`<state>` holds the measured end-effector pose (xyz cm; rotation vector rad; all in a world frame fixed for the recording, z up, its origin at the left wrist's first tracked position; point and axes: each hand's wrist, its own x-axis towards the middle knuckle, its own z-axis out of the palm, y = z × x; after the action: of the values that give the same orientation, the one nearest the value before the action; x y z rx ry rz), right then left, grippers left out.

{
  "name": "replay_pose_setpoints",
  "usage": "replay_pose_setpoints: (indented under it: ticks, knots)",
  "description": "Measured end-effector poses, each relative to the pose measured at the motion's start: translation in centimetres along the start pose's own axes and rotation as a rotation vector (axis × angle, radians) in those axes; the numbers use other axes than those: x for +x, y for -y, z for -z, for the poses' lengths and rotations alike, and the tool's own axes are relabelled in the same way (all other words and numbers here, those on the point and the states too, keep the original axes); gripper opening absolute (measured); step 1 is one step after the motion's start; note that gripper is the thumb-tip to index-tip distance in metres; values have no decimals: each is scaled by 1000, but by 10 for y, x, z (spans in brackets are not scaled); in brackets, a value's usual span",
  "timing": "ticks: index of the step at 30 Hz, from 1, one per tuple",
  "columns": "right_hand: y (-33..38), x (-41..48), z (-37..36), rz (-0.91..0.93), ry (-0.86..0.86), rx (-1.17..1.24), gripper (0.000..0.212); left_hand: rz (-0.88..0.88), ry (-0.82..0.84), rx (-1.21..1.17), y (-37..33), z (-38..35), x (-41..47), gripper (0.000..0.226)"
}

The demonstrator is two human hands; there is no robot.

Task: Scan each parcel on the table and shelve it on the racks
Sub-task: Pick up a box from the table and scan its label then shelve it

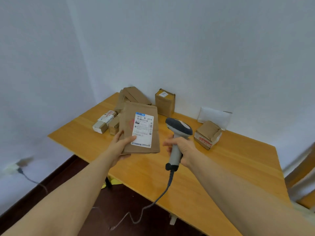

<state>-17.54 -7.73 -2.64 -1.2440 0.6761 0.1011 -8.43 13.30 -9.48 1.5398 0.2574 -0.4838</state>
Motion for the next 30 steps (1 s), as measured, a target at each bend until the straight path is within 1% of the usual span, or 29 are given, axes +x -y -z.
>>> replay_pose_setpoints:
  ticks: [1,3,7,10,13,15,20,22,24,28,30]
  knots:
    - [-5,3,1,10,-20,-20,23,11,3,-24,3,4,-12,79]
    - [-16,7,-1,13,14,-16,25,15,-8,-61,11,16,-36,74]
    - [-51,1,-22,-36,216,-56,28,36,-117,-161,37,38,-95,49]
    - [-87,-16,-49,-74,405,-103,26,60,-218,-215,63,59,-145,46]
    - [-122,-46,-80,-125,533,-169,20,66,-375,-266,85,89,-205,44]
    - [-142,-72,-104,-152,617,-226,22,56,-482,-306,99,110,-250,42]
    - [-191,-151,-168,-156,790,-379,40,9,-757,-443,131,158,-360,30]
    - [-210,-186,-193,-162,859,-412,44,-13,-855,-497,143,178,-401,25]
    - [-229,-226,-217,-173,936,-446,43,-42,-935,-547,158,202,-443,22]
    - [-278,-317,-269,-192,1098,-494,35,-103,-1085,-645,192,253,-534,23]
    - [-309,-366,-295,-215,1150,-509,38,-131,-1182,-676,212,279,-582,24]
